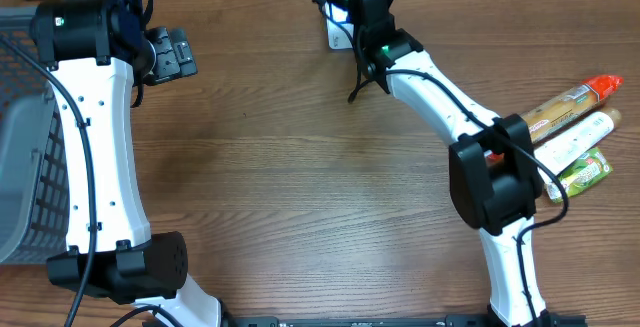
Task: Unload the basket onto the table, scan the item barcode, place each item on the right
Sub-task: 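Lift the light-blue packet and hold it before the scanner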
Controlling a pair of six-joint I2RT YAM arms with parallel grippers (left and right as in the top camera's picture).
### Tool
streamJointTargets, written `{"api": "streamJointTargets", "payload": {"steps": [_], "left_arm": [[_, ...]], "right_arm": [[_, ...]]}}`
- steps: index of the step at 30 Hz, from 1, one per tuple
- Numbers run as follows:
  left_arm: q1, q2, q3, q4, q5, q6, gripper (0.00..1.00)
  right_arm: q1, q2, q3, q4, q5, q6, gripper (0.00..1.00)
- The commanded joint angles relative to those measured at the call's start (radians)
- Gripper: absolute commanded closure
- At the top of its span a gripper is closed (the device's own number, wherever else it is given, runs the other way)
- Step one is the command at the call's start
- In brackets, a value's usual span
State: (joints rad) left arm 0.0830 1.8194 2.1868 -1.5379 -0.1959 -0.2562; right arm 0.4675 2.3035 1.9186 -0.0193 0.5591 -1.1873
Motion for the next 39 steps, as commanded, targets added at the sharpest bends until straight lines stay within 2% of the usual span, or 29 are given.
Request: {"api": "streamJointTargets", "payload": {"steps": [1,8,17,24,39], "left_arm": [[0.001,-0.008,0.008,0.001,-0.010,-0.006,0.00],[0.001,-0.008,0.008,0.001,-0.010,-0.006,0.00],[0.001,-0.008,0.008,0.001,-0.010,-0.006,0.01],[0.002,-0.008,0.008,0.001,-0.010,-0.006,0.00],[0.002,-0.008,0.008,0.002,-0.010,-0.006,0.00]], "right_arm": [[-0.013,0.025,0.013,0.017,-0.022,-0.104,0.96],[-0.013,0.027,0.013,0.120,-0.022,-0.141,0.96],[-0.013,0.027,0.013,0.068,-0.026,-0.235,0.96],[-0.011,0.027,0.013,0.022,-0.041,-0.235,0.96],[-0.013,0.027,0.013,0.048,-0.055,-0.236,0.96]]}}
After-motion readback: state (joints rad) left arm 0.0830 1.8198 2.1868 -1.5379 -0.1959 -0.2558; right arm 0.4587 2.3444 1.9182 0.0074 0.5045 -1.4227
